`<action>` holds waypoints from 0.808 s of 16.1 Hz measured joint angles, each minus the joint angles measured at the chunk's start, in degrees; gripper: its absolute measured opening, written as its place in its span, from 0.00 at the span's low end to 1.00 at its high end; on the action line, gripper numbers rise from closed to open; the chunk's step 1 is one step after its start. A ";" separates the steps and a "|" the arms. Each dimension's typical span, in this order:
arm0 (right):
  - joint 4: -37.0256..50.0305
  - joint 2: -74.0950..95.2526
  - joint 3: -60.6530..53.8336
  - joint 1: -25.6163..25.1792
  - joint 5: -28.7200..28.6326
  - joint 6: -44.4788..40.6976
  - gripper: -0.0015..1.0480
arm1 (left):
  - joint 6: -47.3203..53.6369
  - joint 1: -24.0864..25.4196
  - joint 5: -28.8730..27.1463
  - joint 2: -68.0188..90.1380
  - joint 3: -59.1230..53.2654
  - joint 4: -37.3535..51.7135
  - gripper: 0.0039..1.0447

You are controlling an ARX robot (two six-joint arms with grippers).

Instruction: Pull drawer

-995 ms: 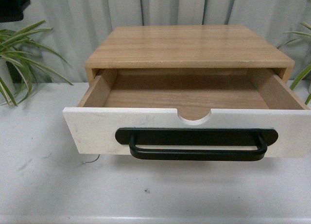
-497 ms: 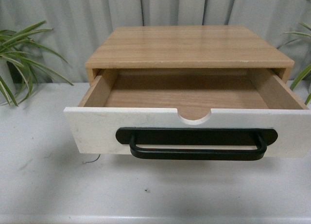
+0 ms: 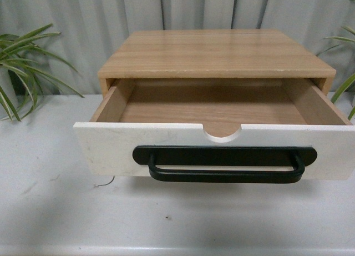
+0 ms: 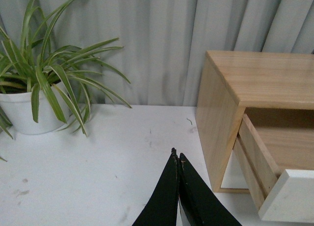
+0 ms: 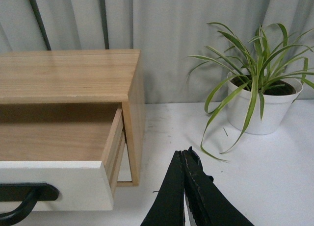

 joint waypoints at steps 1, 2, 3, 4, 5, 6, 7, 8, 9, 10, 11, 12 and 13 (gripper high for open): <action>-1.57 -2.10 -0.76 0.00 0.00 -0.02 0.02 | 0.00 0.00 0.02 -1.99 -0.79 -1.46 0.01; -3.21 -4.39 -1.51 0.00 0.00 0.00 0.02 | 0.00 0.00 0.02 -4.33 -1.60 -3.10 0.01; -4.31 -6.49 -2.05 0.00 0.00 0.00 0.02 | 0.00 0.00 0.00 -6.71 -2.19 -4.81 0.01; -1.38 -6.54 -3.56 0.00 0.00 0.00 0.02 | 0.00 0.00 0.00 -7.02 -3.80 -1.33 0.01; -4.26 -7.65 -3.89 0.00 0.07 0.00 0.02 | 0.00 0.00 0.02 -8.39 -4.72 -3.69 0.01; -5.88 -10.08 -3.89 0.00 0.07 0.02 0.02 | 0.00 0.00 0.00 -9.84 -4.70 -5.99 0.01; -10.05 -14.91 -3.91 0.00 0.07 0.00 0.02 | 0.02 0.00 0.02 -15.76 -4.70 -10.19 0.01; -12.07 -16.87 -3.91 0.00 0.09 0.00 0.02 | 0.00 0.00 0.02 -17.94 -4.70 -12.31 0.01; -13.97 -18.80 -3.91 0.00 0.07 0.00 0.02 | 0.02 0.00 0.02 -19.82 -4.70 -14.67 0.01; -15.37 -20.33 -3.91 0.00 0.07 0.00 0.02 | 0.02 0.00 0.02 -21.49 -4.70 -16.15 0.01; -16.76 -21.86 -3.91 0.00 0.09 0.00 0.02 | 0.00 0.00 0.02 -23.63 -4.70 -17.86 0.01; -18.18 -23.30 -3.91 0.00 0.09 0.00 0.02 | 0.00 0.00 0.02 -25.29 -4.70 -19.47 0.01; -19.78 -24.70 -3.91 0.00 0.09 0.00 0.02 | 0.00 0.00 0.02 -26.40 -4.70 -21.00 0.01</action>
